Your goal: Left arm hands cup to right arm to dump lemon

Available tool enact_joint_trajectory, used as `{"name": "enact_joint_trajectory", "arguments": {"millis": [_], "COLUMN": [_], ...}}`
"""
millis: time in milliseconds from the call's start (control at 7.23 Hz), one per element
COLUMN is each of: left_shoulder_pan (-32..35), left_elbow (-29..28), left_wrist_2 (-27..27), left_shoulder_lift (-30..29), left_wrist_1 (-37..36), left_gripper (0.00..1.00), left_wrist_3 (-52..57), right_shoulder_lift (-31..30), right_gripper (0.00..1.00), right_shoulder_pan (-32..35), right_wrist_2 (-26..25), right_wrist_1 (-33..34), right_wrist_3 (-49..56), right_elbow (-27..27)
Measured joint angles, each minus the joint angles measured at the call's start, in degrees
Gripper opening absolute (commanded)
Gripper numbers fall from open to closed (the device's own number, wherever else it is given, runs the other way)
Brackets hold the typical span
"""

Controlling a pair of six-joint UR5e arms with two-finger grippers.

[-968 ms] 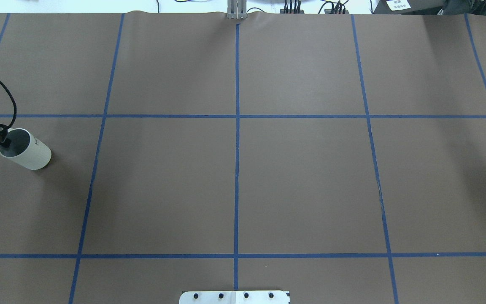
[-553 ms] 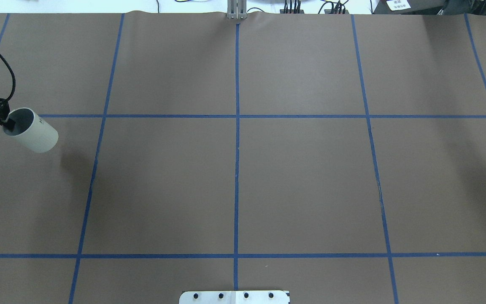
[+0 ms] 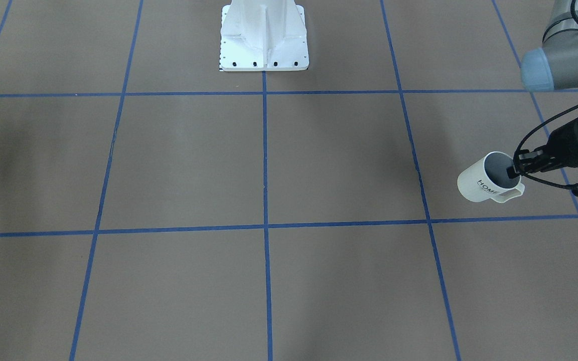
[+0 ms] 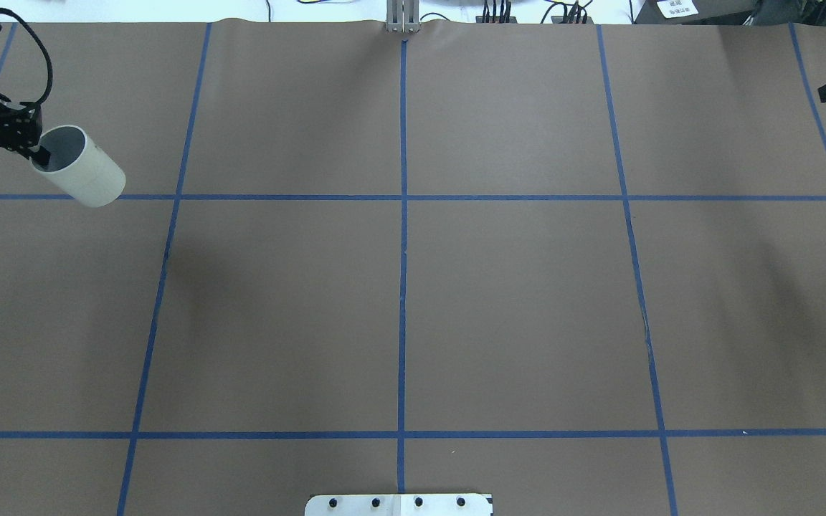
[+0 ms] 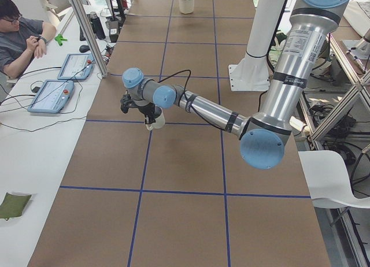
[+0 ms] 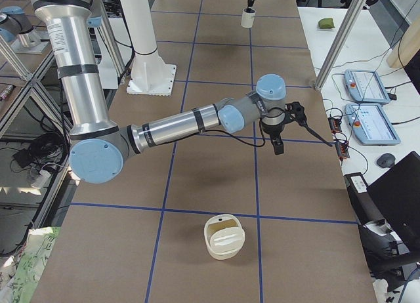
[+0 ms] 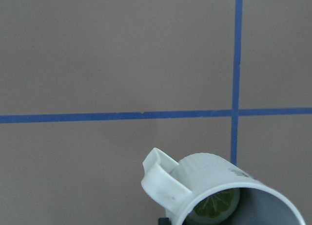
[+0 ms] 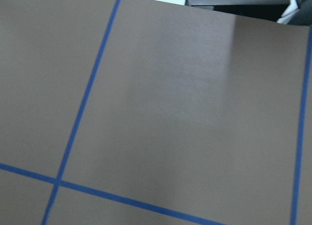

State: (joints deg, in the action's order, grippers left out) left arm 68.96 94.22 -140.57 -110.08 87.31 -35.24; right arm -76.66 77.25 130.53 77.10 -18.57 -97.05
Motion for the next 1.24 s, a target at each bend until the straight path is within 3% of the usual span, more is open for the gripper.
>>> {"name": "enact_joint_trajectory", "arguments": {"millis": [277, 553, 830, 1245], "left_shoulder_pan": [-0.9, -2.4, -5.6, -11.6], "left_elbow": [-2.5, -4.1, -5.0, -9.1], "left_wrist_2": [0.1, 0.1, 0.2, 4.2], "left_shoulder_lift": [-6.8, -11.1, -15.5, -22.5], "left_wrist_1": [0.0, 0.0, 0.1, 1.9], "left_gripper": [0.0, 0.0, 0.0, 0.0], "left_wrist_3": [-13.2, -19.3, -24.9, -30.1], "right_shoulder_lift": [5.6, 7.7, 8.2, 11.3], "right_gripper": [0.99, 0.99, 0.99, 1.0], "right_shoulder_pan": [-7.7, -17.5, -28.4, -44.7], "right_wrist_2": [-5.5, -15.0, -27.8, -50.0], "right_wrist_1": [-1.3, -10.0, -17.5, -19.0], "right_wrist_3": [-4.7, -11.4, -18.8, -20.0], "right_elbow": [-0.7, -3.2, -6.4, -8.7]}}
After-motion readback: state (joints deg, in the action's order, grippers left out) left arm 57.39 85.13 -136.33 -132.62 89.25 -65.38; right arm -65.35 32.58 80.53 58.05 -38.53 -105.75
